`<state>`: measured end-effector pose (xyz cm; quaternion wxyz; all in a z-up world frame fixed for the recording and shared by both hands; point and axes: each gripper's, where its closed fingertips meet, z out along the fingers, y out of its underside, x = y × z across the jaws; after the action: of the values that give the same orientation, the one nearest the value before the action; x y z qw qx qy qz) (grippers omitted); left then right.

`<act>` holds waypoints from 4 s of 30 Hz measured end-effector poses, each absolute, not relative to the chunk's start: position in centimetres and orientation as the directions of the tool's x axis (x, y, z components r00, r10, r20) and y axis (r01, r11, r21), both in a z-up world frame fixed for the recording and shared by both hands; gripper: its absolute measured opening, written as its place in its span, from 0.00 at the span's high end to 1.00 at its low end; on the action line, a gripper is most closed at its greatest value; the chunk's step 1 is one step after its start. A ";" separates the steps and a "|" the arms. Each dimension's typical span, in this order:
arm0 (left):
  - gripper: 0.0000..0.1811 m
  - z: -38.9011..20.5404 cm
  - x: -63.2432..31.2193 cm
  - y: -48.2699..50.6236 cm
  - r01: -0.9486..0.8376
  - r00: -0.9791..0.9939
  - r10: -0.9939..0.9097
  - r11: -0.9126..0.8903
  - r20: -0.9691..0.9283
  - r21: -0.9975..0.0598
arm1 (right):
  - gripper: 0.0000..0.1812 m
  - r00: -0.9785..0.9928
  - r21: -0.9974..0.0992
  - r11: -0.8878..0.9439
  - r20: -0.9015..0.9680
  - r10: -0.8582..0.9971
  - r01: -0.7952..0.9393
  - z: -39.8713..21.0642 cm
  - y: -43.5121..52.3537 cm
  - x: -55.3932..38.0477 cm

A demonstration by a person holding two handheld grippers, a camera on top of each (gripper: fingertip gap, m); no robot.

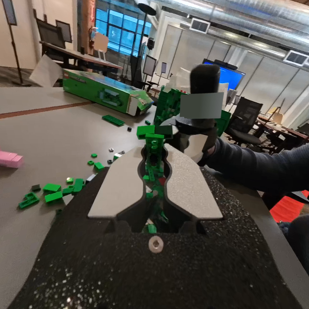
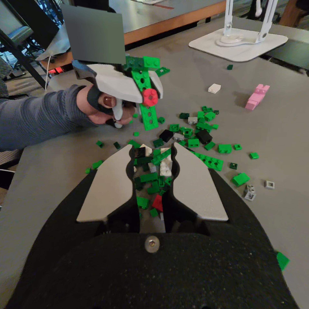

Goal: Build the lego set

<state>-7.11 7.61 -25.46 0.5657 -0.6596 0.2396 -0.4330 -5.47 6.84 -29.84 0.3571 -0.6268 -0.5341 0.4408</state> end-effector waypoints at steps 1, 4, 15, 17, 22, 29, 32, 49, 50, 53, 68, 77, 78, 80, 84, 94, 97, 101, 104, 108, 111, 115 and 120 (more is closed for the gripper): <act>0.91 -25.6 -7.4 7.7 0.162 0.518 -0.798 -0.263 0.309 -0.951 | 0.77 0.039 -0.931 -0.153 -0.149 0.988 0.331 -29.4 6.8 -5.6; 0.91 -26.9 -7.3 7.5 0.019 0.547 -0.803 -0.269 0.236 -0.963 | 0.75 0.000 -0.967 -0.097 -0.100 0.995 0.234 -27.6 6.1 -5.7; 0.91 -28.8 -4.0 5.3 -0.368 0.468 -0.870 -0.030 -0.157 -0.929 | 0.76 -0.014 -0.973 -0.033 -0.037 0.999 0.228 -26.7 5.0 -6.2; 0.91 -28.7 -3.7 4.6 -0.368 0.421 -0.891 0.003 -0.170 -0.930 | 0.78 -0.072 -0.975 0.015 -0.001 0.997 0.222 -26.6 4.0 -6.1; 0.91 -29.3 -2.8 2.5 -0.433 0.253 -0.926 0.149 -0.278 -0.889 | 0.81 -0.262 -0.960 0.149 0.085 0.961 0.237 -27.3 1.6 -5.0; 0.91 -32.1 -3.7 3.5 -0.643 0.233 -0.878 0.184 -0.419 -0.744 | 0.81 -0.283 -0.886 0.286 0.186 0.941 0.365 -29.9 2.6 -3.5; 0.91 -32.4 -4.6 5.1 -0.710 0.294 -0.813 0.166 -0.502 -0.685 | 0.81 -0.182 -0.846 0.307 0.251 0.951 0.435 -30.5 4.4 -3.7; 0.91 -25.6 -4.1 4.2 -0.039 0.373 -0.926 0.045 -0.056 -0.998 | 0.68 -0.049 -0.891 0.108 0.096 0.994 0.440 -30.1 5.1 -5.2; 0.91 -25.6 -4.0 4.3 -0.057 0.387 -0.917 0.080 -0.096 -0.995 | 0.73 -0.064 -0.921 0.023 -0.001 0.998 0.390 -29.3 4.7 -5.3; 0.91 -25.2 -4.0 4.3 -0.117 0.429 -0.867 0.223 -0.252 -0.968 | 0.80 -0.140 -0.926 -0.268 -0.312 0.940 0.265 -27.1 4.0 -5.3; 0.91 -23.8 -4.5 4.0 0.090 0.362 -0.932 0.016 0.017 -0.996 | 0.74 -0.143 -0.952 -0.170 -0.211 0.967 0.255 -27.6 3.9 -5.8; 0.71 -24.8 -5.6 6.1 -0.033 0.524 -0.851 0.015 -0.030 -0.999 | 0.91 -0.004 -0.941 -0.035 -0.039 0.999 0.336 -28.6 6.0 -5.0; 0.71 -24.9 -6.3 6.4 -0.133 0.573 -0.807 0.077 -0.140 -0.988 | 0.91 0.019 -0.932 -0.035 -0.030 0.999 0.361 -28.8 6.5 -4.7; 0.70 -25.2 -7.5 7.0 -0.400 0.614 -0.657 0.219 -0.438 -0.890 | 0.91 0.054 -0.904 -0.015 0.009 0.999 0.428 -29.5 7.3 -4.0; 0.74 -27.0 -8.3 7.7 -0.854 0.346 -0.360 0.262 -0.866 -0.450 | 0.91 0.077 -0.838 0.011 0.063 0.995 0.545 -31.2 7.8 -3.3; 0.93 -29.0 -6.1 7.2 -0.889 0.167 -0.351 0.351 -0.921 -0.295 | 0.91 -0.023 -0.791 -0.011 -0.031 0.999 0.611 -32.7 5.8 -3.4; 0.89 -29.0 -5.7 6.9 -0.877 0.165 -0.355 0.375 -0.920 -0.302 | 0.91 -0.023 -0.792 -0.017 -0.039 0.999 0.610 -32.8 5.8 -3.4; 0.89 -29.6 -5.3 6.8 -0.891 0.103 -0.336 0.387 -0.936 -0.237 | 0.91 -0.013 -0.789 -0.035 -0.054 0.998 0.614 -32.7 6.0 -3.2; 0.94 -29.9 -5.9 7.1 -0.907 0.100 -0.352 0.353 -0.931 -0.231 | 0.91 -0.001 -0.792 -0.035 -0.045 0.999 0.609 -32.7 6.2 -3.1; 0.98 -29.7 -6.3 7.6 -0.897 0.189 -0.390 0.305 -0.901 -0.320 | 0.83 0.059 -0.912 -0.148 -0.135 0.989 0.383 -28.8 7.4 -3.5; 0.98 -29.2 -6.0 7.4 -0.884 0.204 -0.389 0.321 -0.898 -0.340 | 0.80 0.032 -0.919 -0.225 -0.227 0.973 0.325 -28.2 7.2 -3.9; 0.98 -29.6 -5.4 7.0 -0.892 0.103 -0.347 0.382 -0.932 -0.241 | 0.85 -0.026 -0.906 -0.240 -0.265 0.964 0.348 -29.3 5.9 -5.0; 0.98 -29.0 -5.2 6.9 -0.885 0.119 -0.320 0.395 -0.940 -0.246 | 0.91 -0.040 -0.906 -0.277 -0.305 0.951 0.319 -29.1 5.9 -5.1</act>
<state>-5.23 6.86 -29.03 0.5653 -0.4899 0.6147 0.2501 -5.15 5.89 -29.08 0.3123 -0.6183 -0.5137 0.5063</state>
